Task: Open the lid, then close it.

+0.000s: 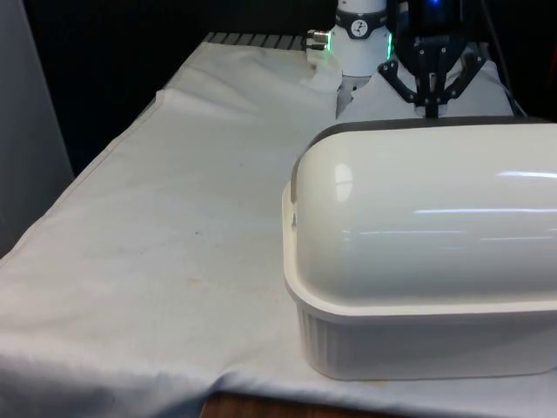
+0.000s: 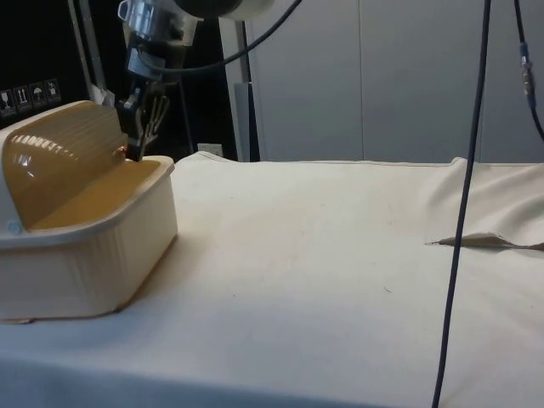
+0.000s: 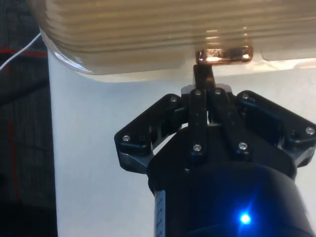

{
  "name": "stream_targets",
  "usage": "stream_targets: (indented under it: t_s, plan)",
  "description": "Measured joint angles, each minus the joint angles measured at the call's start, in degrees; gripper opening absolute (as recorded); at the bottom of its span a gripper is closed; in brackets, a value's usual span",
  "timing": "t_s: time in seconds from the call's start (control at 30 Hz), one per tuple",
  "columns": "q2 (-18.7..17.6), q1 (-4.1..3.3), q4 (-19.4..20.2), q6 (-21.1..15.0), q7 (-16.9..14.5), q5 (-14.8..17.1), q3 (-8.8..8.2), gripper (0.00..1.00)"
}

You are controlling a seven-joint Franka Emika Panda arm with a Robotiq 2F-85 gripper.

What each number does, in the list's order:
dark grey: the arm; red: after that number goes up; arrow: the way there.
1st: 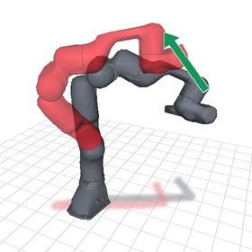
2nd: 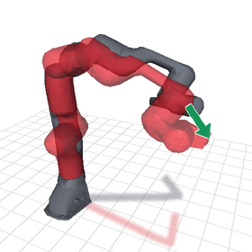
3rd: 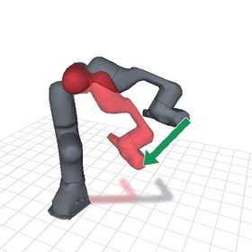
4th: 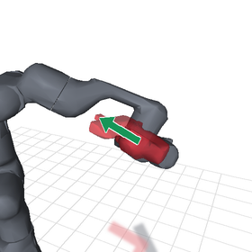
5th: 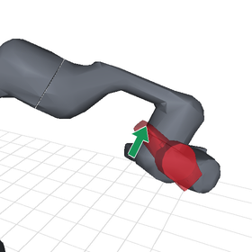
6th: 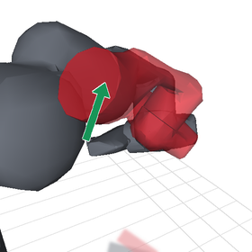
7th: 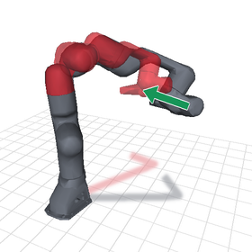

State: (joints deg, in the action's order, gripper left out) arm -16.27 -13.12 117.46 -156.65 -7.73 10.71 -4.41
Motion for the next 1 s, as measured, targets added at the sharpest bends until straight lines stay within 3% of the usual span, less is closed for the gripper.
stream_targets:
  t_s: [1.0]
  plan:
    - [0.0,0.11,-2.92,-5.1,-0.34,0.0,-0.29,0.0]
